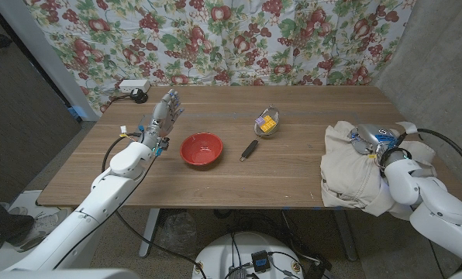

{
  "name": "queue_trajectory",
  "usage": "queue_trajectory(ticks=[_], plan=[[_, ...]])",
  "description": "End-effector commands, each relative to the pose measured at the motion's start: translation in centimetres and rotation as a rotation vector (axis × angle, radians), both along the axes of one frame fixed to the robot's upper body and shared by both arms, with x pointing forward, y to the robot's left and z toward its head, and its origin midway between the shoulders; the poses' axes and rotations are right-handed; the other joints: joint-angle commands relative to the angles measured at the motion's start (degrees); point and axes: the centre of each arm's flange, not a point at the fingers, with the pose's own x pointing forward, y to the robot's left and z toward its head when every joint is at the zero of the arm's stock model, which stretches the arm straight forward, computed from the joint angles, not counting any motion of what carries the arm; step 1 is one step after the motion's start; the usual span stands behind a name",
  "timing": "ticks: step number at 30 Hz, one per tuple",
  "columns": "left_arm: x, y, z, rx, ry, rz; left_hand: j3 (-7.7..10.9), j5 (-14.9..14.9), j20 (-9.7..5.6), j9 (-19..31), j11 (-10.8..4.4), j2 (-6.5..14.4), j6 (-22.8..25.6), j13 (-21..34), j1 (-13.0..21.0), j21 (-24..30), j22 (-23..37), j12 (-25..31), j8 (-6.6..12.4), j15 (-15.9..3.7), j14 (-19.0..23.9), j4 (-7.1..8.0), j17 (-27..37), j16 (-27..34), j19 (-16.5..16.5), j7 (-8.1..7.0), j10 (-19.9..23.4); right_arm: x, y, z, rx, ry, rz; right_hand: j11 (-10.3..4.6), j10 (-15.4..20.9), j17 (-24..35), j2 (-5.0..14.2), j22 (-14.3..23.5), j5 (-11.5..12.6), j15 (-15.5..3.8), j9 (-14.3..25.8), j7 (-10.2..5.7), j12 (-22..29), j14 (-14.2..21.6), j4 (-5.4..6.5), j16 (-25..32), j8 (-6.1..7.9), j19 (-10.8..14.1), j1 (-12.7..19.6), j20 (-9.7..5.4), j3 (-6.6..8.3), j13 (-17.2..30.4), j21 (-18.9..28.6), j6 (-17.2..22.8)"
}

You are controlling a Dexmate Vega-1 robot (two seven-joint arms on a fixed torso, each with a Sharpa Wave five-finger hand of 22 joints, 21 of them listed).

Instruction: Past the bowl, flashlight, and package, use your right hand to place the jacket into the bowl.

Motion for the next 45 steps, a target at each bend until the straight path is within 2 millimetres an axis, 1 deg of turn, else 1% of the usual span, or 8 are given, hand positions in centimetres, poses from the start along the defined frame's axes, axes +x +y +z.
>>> queue_trajectory(ticks=[1, 17, 24, 45], plan=[[-0.1, 0.1, 0.1, -0.005, -0.009, -0.004, -0.23, 0.4, 0.27, 0.1, 0.08, 6.3, -2.7, 0.2, -0.1, 0.0, 0.2, 0.1, 0.08, 0.27, -4.4, -0.14, 0.1, 0.0, 0.0, -0.34, -4.6, -1.2, 0.5, 1.3, -0.010, -0.066, 0.027, -0.06, 0.1, 0.2, -0.10, 0.1, 0.4, -6.95, 0.1, 0.00, 0.4, 2.4, 0.05, -0.3, -0.32, 0.5, 0.5, -2.70, -0.39, 0.4, 0.6, 0.7], [-0.3, 0.6, 0.2, -0.005, -0.011, 0.001, -0.25, 0.4, 0.29, 0.1, 0.08, 6.3, -2.8, 0.2, -0.1, 0.0, 0.2, 0.1, 0.04, 0.24, -4.4, -0.14, 0.1, 0.0, 0.0, -0.31, -4.6, -1.8, 1.7, 2.7, -0.037, -0.107, 0.056, 0.14, 0.4, 0.7, -0.30, -0.1, 0.5, -6.90, 0.0, 0.16, 0.9, 3.0, 0.13, -0.8, -0.74, 0.3, 0.7, -2.71, -0.70, 0.9, 1.4, 1.3], [-0.4, 0.7, 0.3, -0.007, -0.016, -0.001, -0.26, 0.4, 0.28, 0.1, 0.10, 6.3, -2.8, 0.2, -0.1, 0.0, 0.2, 0.1, 0.06, 0.23, -4.4, -0.14, 0.1, 0.0, 0.0, -0.34, -4.6, -2.4, 2.3, 3.6, -0.054, -0.145, 0.070, 0.11, 0.3, 0.9, -0.35, -0.2, 0.6, -6.92, 0.0, 0.20, 1.0, 3.1, 0.16, -1.0, -0.90, 0.2, 0.8, -2.70, -0.82, 1.1, 1.7, 1.5], [-0.6, 0.8, 0.3, -0.012, -0.025, -0.001, -0.28, 0.4, 0.27, 0.1, 0.10, 6.3, -2.8, 0.2, -0.1, 0.0, 0.2, 0.1, 0.06, 0.22, -4.4, -0.15, 0.1, 0.0, 0.0, -0.30, -4.6, -3.8, 2.7, 5.4, -0.075, -0.207, 0.085, 0.27, 1.1, 1.6, -0.55, -0.4, 0.7, -6.91, -0.1, 0.34, 1.4, 3.6, 0.24, -1.7, -1.44, -0.1, 1.2, -2.71, -1.25, 1.3, 2.9, 2.2]])
